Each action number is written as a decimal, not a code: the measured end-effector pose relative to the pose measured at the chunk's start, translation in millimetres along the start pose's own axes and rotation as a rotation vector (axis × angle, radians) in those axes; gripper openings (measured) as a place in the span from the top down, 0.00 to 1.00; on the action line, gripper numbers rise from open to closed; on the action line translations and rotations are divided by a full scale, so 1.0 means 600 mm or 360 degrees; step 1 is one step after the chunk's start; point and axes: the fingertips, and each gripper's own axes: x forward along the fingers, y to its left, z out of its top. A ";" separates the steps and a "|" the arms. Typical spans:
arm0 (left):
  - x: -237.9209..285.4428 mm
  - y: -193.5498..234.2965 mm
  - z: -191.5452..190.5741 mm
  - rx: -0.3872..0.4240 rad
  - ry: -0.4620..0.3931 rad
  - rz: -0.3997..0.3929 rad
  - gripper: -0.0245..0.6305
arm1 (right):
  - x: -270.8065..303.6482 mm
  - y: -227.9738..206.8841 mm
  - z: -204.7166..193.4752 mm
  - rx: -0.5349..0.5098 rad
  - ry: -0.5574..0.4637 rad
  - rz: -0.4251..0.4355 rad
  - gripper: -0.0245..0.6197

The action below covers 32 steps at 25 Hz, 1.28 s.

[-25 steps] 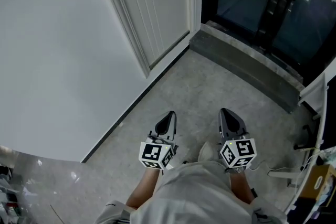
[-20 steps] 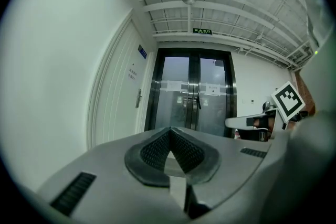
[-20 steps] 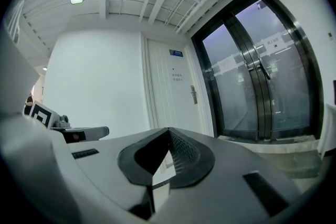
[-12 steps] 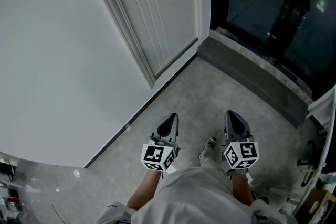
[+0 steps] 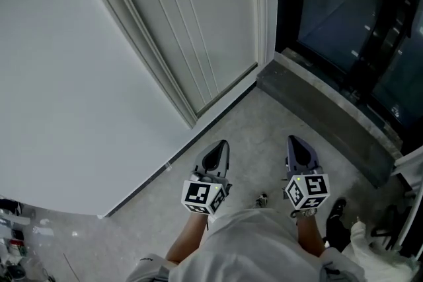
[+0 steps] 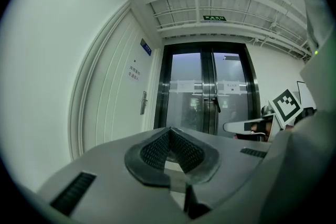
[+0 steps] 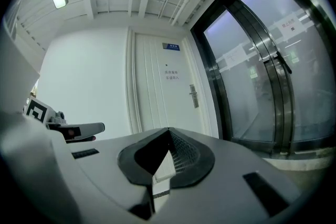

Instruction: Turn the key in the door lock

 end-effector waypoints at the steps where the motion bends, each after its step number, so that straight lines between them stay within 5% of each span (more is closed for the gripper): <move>1: 0.019 0.001 0.001 0.0001 -0.0010 0.0010 0.95 | 0.014 -0.014 0.002 0.0001 -0.0001 0.0015 0.96; 15: 0.205 -0.019 -0.029 0.0028 0.0125 0.0028 0.95 | 0.117 -0.180 0.004 0.0129 0.0018 -0.0015 0.96; 26: 0.342 -0.043 -0.037 0.0035 0.0094 -0.0134 0.95 | 0.138 -0.296 0.013 0.0143 -0.0026 -0.0223 0.96; 32: 0.466 -0.006 -0.034 -0.0007 0.0089 -0.0227 0.95 | 0.224 -0.348 0.026 0.0123 -0.0015 -0.0320 0.96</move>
